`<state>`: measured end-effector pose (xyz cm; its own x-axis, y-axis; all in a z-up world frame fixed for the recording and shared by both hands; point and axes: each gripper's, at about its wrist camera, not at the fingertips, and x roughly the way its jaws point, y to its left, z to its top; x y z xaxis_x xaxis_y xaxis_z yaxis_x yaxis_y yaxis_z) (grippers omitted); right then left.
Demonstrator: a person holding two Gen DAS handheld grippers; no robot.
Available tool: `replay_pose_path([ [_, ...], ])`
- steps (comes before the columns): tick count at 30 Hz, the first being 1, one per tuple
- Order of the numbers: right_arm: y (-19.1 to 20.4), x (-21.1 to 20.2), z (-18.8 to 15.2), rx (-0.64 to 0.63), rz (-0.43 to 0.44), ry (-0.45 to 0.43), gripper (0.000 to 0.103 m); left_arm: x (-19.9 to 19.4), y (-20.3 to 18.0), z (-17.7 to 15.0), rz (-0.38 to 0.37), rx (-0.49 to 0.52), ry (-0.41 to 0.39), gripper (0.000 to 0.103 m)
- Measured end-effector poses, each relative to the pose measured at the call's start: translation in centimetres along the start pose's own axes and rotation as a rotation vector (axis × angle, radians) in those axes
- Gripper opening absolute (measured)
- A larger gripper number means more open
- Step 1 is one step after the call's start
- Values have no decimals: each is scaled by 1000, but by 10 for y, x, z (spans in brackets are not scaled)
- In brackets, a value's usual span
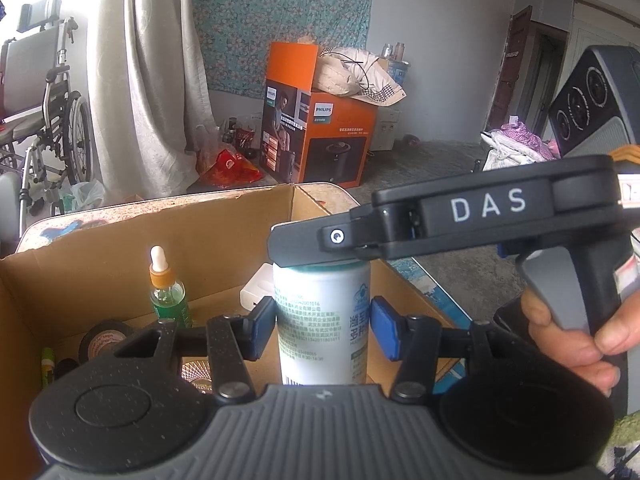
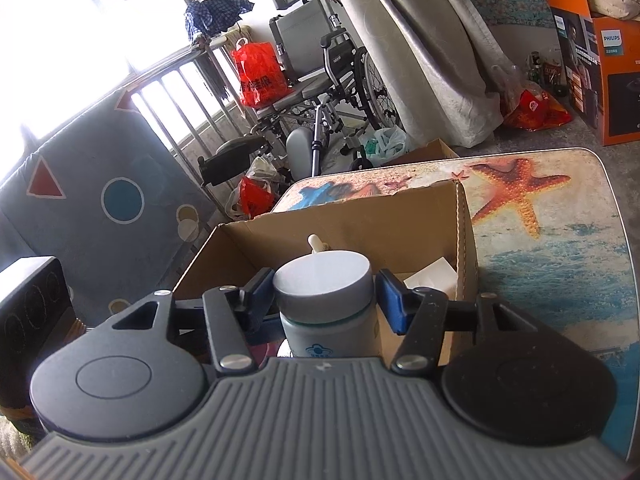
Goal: Organize rigid objects
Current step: 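Lower the pill bottle into the box beside the charger plug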
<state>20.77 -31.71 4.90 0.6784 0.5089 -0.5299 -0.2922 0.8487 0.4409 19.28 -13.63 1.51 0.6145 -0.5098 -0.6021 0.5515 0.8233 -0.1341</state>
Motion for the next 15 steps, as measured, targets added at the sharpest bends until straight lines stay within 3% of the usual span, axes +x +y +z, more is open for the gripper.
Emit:
replay_pose_path([
  [4,-3,17,2,-23,-32,38,52,6,3,-4,8,-5,35,63],
  [15,0,54,-3,-162,-146,129,52,19,8,-8,-5,-15,106,67],
])
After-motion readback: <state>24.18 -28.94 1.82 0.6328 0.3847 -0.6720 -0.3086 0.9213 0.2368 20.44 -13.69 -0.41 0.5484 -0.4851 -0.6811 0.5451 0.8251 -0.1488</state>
